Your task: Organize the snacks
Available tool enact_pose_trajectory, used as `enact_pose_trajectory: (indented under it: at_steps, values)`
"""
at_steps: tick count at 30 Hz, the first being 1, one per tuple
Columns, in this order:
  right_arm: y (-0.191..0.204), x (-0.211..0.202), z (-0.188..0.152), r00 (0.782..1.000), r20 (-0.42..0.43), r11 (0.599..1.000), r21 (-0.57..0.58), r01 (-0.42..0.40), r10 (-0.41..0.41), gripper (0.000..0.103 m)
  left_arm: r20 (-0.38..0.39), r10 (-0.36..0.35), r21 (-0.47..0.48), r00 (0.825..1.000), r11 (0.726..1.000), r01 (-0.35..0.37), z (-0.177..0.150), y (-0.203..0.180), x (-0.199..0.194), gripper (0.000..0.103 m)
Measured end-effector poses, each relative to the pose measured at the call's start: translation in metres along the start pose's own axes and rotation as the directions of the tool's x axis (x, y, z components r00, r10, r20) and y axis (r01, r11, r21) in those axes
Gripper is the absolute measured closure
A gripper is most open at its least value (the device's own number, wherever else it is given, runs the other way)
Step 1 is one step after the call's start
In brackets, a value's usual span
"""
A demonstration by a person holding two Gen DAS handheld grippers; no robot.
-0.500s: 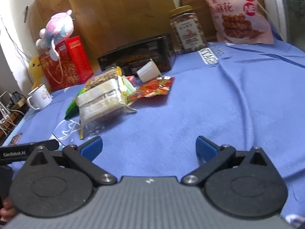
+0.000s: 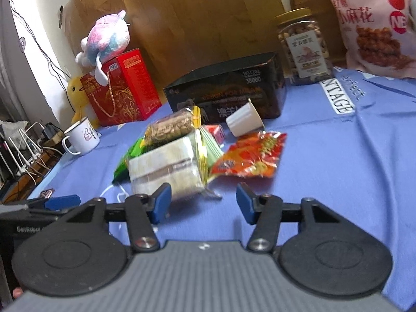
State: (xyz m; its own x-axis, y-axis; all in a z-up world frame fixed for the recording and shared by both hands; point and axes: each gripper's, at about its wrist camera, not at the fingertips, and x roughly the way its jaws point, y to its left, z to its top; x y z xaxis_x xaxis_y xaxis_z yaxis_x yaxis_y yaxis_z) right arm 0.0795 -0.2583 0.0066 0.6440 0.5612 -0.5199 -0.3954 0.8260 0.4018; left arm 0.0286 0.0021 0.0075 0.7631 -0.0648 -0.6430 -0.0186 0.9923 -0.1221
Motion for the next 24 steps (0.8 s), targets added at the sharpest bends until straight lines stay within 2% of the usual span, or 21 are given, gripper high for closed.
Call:
enact_pose_trajectory:
  at_steps: [6,11,17,24]
  values:
    - [-0.008,0.016,0.011,0.998,-0.026,0.998,0.041,-0.047,0.048,0.045,-0.039,-0.012,-0.04,0.999,0.999,0.01,0.005,0.009,0.011,0.0]
    - [-0.012,0.026,0.011,0.995,-0.057,0.994,0.072,-0.081,0.085,0.044,-0.029,-0.083,-0.071,0.996,0.994,0.081,0.008,0.011,0.013,0.0]
    - [-0.009,0.031,0.007,0.983,-0.096,0.985,0.092,-0.145,0.153,0.044,-0.015,-0.18,-0.142,0.984,0.974,0.176,0.011,0.017,0.013,0.002]
    - [0.002,0.021,-0.001,0.967,-0.102,0.971,0.073,-0.226,0.233,0.043,-0.033,-0.219,-0.194,0.975,0.959,0.209,0.011,0.024,0.011,0.005]
